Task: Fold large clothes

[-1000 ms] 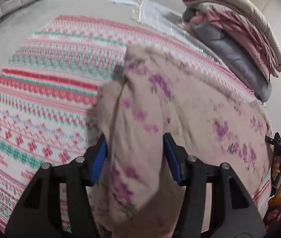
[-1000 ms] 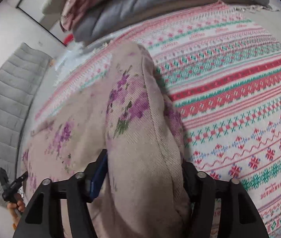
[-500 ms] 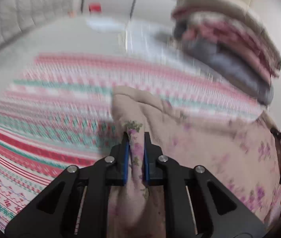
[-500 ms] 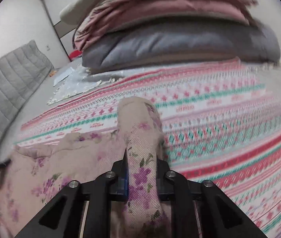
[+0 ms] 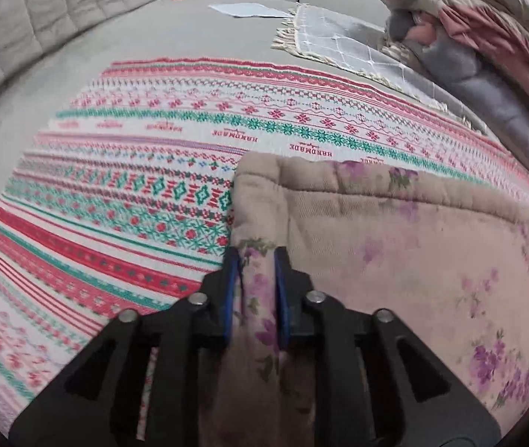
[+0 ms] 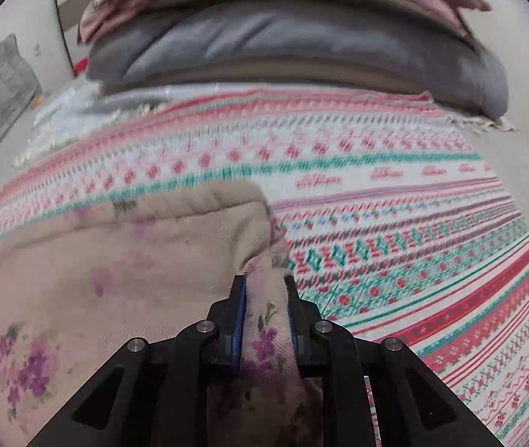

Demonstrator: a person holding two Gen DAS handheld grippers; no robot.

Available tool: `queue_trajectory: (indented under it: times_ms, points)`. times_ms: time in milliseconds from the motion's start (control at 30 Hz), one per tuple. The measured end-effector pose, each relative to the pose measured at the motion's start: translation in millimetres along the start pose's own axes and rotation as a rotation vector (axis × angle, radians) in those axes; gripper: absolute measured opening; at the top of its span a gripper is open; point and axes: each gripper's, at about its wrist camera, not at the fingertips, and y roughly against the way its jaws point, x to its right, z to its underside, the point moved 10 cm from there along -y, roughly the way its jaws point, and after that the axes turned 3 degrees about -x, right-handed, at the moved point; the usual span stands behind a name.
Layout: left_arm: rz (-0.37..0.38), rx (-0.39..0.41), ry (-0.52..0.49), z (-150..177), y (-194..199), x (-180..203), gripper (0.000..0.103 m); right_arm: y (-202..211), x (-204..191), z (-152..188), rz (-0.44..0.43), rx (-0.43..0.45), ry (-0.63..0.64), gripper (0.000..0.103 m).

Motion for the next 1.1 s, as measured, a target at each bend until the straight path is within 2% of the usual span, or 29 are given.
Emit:
queue_trajectory:
  times_ms: [67,100,133,167,200,233,333,400,467,567,667,733,800,933,1000,1100]
  points:
    - [0.034,0.012,0.010,2,14,-2,0.042,15,2,-1,0.003,0.022,0.012,0.031]
    - [0.059,0.007,0.020,2,20,-3,0.062,25,6,1,-0.002,0.024,0.009,0.041]
    - [0.107,-0.011,0.035,7,29,-3,0.081,32,10,3,-0.019,0.022,0.002,0.058]
    - [0.142,-0.022,0.043,11,36,-3,0.086,40,12,6,-0.043,0.024,-0.008,0.067]
    - [0.166,-0.023,0.054,15,43,-5,0.088,51,17,9,-0.090,0.034,-0.031,0.078]
    - [0.190,-0.021,0.073,18,50,-9,0.088,61,21,11,-0.132,0.044,-0.057,0.081]
    - [0.237,-0.026,0.185,36,66,-19,0.090,84,39,28,-0.211,0.041,-0.139,0.083]
    - [0.237,-0.037,0.296,56,71,-28,0.090,95,51,43,-0.222,0.031,-0.187,0.083]
    - [0.265,-0.062,0.349,73,72,-25,0.091,101,60,63,-0.206,0.004,-0.233,0.083]
    - [0.308,-0.120,0.356,99,73,-14,0.091,110,61,97,-0.245,-0.023,-0.297,0.083]
    - [0.285,-0.175,0.306,113,70,-11,0.091,110,54,119,-0.332,-0.060,-0.334,0.083]
    - [0.340,-0.190,0.357,116,66,-15,0.091,109,55,124,-0.376,-0.069,-0.358,0.083]
    - [0.441,-0.204,0.438,119,58,-20,0.091,107,54,126,-0.423,-0.074,-0.363,0.083]
    - [0.603,-0.187,0.519,116,43,-22,0.091,87,48,138,-0.496,-0.155,-0.359,0.085]
    - [0.645,-0.172,0.532,112,41,-21,0.091,78,49,139,-0.550,-0.183,-0.402,0.089]
    - [0.649,-0.173,0.483,109,39,-12,0.091,68,47,134,-0.638,-0.181,-0.452,0.091]
